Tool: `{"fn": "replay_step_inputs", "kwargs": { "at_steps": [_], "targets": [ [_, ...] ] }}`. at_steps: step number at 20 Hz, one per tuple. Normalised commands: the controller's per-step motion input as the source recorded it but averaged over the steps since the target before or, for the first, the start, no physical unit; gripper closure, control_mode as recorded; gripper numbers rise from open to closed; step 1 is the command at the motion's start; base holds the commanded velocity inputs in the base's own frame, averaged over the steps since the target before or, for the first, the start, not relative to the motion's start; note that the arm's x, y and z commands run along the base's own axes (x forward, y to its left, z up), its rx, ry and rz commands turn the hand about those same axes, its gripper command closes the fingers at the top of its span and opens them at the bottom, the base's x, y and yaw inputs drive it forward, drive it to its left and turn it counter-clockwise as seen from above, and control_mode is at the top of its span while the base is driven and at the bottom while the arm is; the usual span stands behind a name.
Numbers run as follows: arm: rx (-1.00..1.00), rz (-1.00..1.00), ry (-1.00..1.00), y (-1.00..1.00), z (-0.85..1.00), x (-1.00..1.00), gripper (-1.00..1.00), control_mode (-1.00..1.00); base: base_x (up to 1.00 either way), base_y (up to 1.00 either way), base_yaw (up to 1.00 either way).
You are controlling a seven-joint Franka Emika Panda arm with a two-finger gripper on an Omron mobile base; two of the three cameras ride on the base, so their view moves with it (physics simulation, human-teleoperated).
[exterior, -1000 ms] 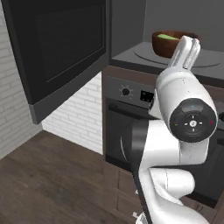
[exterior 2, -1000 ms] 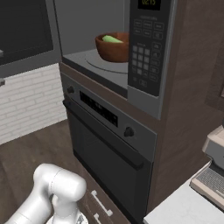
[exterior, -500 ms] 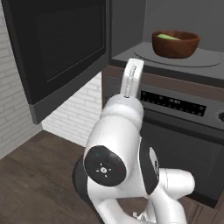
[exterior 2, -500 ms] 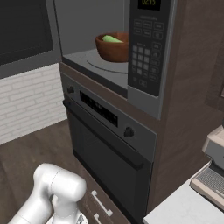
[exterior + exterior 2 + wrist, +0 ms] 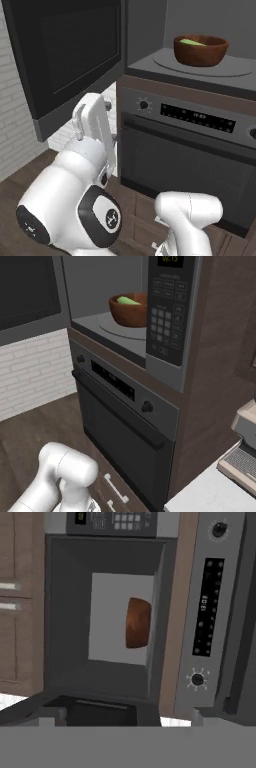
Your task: Pick the corn from the sink and place it in the bowl. Then pick the bowl and place it in the microwave. Then close the microwave door and press the start button.
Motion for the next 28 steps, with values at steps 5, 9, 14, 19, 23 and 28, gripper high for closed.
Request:
{"fn": "replay_step_inputs", "kwargs": {
  "at_steps": [5,9,14,19,23,28],
  "targets": [
    [-0.01,-0.23,-0.01,0.97,-0.35,0.27,-1.00,-1.00,0.00,0.00,0.00],
    [-0.01,-0.26,0.00,0.99,-0.48,0.24,-1.00,-1.00,0.00,0.00,0.00],
    [0.01,-0.23,-0.12,0.96,-0.35,-0.22,-1.00,-1.00,0.00,0.00,0.00],
    [0.02,-0.19,-0.08,0.91,-0.40,-0.05,-1.00,-1.00,0.00,0.00,0.00],
    [0.05,-0.10,-0.04,0.83,-0.39,0.14,-1.00,-1.00,0.00,0.00,0.00],
    [0.05,-0.02,-0.01,0.76,-0.19,0.64,-1.00,-1.00,0.00,0.00,0.00]
  ]
}}
